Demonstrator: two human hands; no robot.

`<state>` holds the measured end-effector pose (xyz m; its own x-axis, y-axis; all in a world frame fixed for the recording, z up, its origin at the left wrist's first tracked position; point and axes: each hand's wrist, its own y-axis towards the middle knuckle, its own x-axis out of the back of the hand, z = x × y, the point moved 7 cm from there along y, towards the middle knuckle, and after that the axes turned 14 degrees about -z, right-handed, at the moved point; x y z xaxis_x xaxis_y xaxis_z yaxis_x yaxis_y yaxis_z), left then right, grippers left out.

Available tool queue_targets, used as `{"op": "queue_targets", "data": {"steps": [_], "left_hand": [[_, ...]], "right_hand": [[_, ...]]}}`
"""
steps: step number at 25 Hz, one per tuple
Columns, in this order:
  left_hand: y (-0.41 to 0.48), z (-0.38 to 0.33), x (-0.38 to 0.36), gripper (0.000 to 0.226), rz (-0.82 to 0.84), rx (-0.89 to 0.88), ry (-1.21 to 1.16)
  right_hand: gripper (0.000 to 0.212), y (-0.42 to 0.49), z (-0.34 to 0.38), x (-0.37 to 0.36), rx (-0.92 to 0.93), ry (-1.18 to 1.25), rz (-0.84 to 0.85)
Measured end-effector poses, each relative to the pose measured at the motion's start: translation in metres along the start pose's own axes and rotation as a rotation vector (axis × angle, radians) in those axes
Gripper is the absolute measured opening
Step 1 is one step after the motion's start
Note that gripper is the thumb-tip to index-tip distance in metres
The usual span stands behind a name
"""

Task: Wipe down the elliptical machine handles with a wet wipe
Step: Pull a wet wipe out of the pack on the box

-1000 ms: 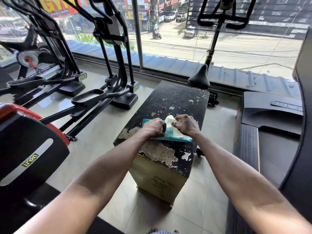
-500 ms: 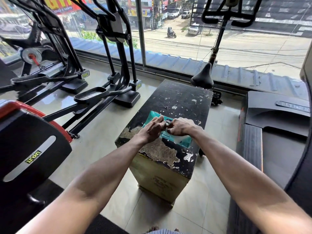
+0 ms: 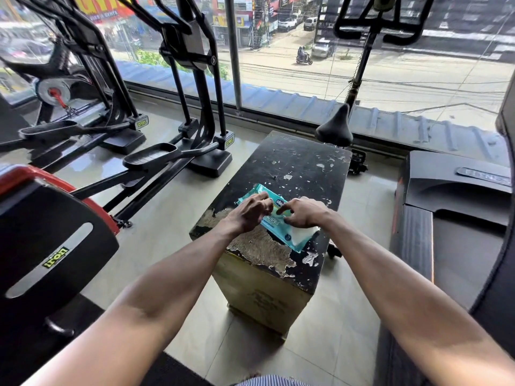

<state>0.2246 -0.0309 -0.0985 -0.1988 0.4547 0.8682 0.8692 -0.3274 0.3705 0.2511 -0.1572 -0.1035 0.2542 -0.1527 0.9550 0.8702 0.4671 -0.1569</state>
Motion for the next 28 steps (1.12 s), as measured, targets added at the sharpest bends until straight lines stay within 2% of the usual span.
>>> {"op": "queue_targets", "data": {"steps": [3,6,8,10,11,12,14,17,20,23,28], "left_hand": [[0.001,-0.003,0.003,0.011,-0.026,0.076,-0.081],[0.007,0.007,0.022,0.013,-0.248,0.375,-0.166],[0.007,0.014,0.030,0.013,-0.328,0.633,-0.371],[0.008,0.005,0.026,0.013,-0.224,0.823,-0.805],[0.008,-0.003,0.024,0.014,-0.145,0.861,-0.984],[0.009,-0.011,0.028,0.016,-0.079,0.860,-1.065],[0.007,-0.017,0.035,0.019,-0.026,0.832,-1.054],[-0.001,-0.009,0.050,0.012,-0.139,0.876,-0.939],[-0.014,-0.006,0.063,0.022,-0.143,0.941,-0.976],[-0.028,-0.006,0.073,0.023,-0.115,0.962,-0.940],[-0.048,-0.006,0.098,0.030,-0.182,0.923,-0.914]], "right_hand": [[0.040,0.000,0.000,0.004,-0.026,0.099,-0.028],[0.022,0.002,-0.014,0.033,-0.183,0.487,-0.265],[0.020,-0.001,-0.018,0.048,-0.290,0.828,-0.337],[0.022,-0.005,-0.013,0.056,-0.329,1.072,-0.308],[0.022,-0.007,-0.009,0.058,-0.316,1.145,-0.275],[0.022,-0.009,-0.004,0.060,-0.284,1.197,-0.243],[0.025,-0.009,0.002,0.062,-0.223,1.292,-0.212],[0.037,-0.007,0.007,0.065,-0.195,1.371,-0.186],[0.043,-0.009,0.017,0.069,-0.151,1.320,-0.135],[0.036,-0.012,0.035,0.079,-0.040,1.270,-0.092],[0.016,-0.008,0.056,0.099,0.065,1.102,-0.282]]}}
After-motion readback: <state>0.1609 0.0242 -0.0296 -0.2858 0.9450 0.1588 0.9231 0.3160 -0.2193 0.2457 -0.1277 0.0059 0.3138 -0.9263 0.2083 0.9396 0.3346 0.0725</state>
